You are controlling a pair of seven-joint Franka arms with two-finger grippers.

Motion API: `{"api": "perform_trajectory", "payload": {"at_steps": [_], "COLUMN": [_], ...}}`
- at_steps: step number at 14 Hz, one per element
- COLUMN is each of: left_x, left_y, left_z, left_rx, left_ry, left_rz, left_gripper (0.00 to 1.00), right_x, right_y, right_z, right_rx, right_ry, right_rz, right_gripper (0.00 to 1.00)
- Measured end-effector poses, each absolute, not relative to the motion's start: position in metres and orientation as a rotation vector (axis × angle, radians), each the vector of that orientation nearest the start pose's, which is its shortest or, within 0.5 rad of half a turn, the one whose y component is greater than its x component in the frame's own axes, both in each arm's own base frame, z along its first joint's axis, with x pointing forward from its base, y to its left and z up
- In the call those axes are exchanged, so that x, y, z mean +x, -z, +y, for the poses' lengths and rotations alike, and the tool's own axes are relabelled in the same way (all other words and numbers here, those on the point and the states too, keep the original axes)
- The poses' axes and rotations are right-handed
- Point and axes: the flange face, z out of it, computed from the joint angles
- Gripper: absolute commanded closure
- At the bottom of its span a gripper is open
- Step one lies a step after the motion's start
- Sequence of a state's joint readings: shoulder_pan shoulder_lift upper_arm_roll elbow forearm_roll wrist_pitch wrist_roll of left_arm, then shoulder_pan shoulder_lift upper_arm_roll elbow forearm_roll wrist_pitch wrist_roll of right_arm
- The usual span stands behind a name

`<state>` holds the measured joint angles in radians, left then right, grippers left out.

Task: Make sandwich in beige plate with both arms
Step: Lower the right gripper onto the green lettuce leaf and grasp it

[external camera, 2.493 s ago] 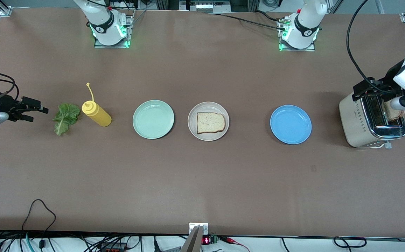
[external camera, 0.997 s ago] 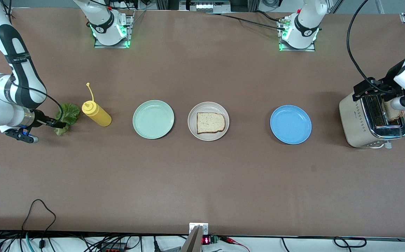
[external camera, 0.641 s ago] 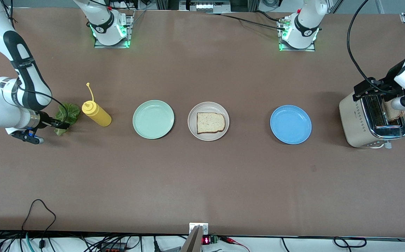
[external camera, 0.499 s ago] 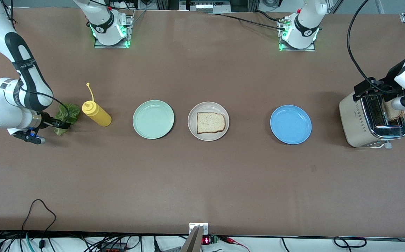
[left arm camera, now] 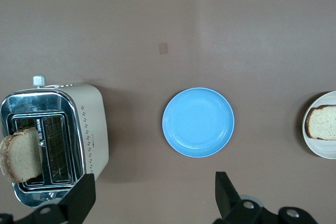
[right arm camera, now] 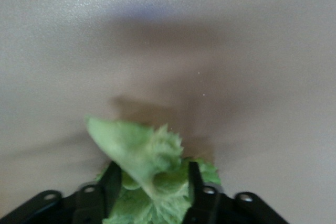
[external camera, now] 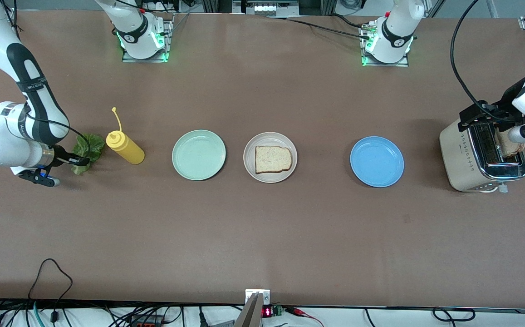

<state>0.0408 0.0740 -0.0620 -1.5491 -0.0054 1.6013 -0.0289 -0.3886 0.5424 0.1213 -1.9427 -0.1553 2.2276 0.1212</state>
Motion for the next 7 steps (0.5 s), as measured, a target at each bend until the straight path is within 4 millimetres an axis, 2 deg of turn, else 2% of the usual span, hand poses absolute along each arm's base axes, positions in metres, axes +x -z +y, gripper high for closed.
{"api": "perform_trajectory", "payload": {"at_steps": [2,7], "left_x": [0.5789,0.5790], "left_y": [-0.5955,-0.5955], "left_z": [-0.0115,-0.0093], "left_rx": [-3.151,-3.151], "left_ry": [-0.034,-0.034], "left_rz": [-0.013,-0.019], "left_gripper": [0.00,0.00], "right_x": [0.5695,0.5715], "right_y": [-0.1835,-0.1889], "right_z": [-0.1620,-0.1657], "right_rx": [-3.113,-3.124], "right_ry": [-0.400,-0.384], "right_rz": [0.440,0.318], "right_gripper": [0.93,0.94]}}
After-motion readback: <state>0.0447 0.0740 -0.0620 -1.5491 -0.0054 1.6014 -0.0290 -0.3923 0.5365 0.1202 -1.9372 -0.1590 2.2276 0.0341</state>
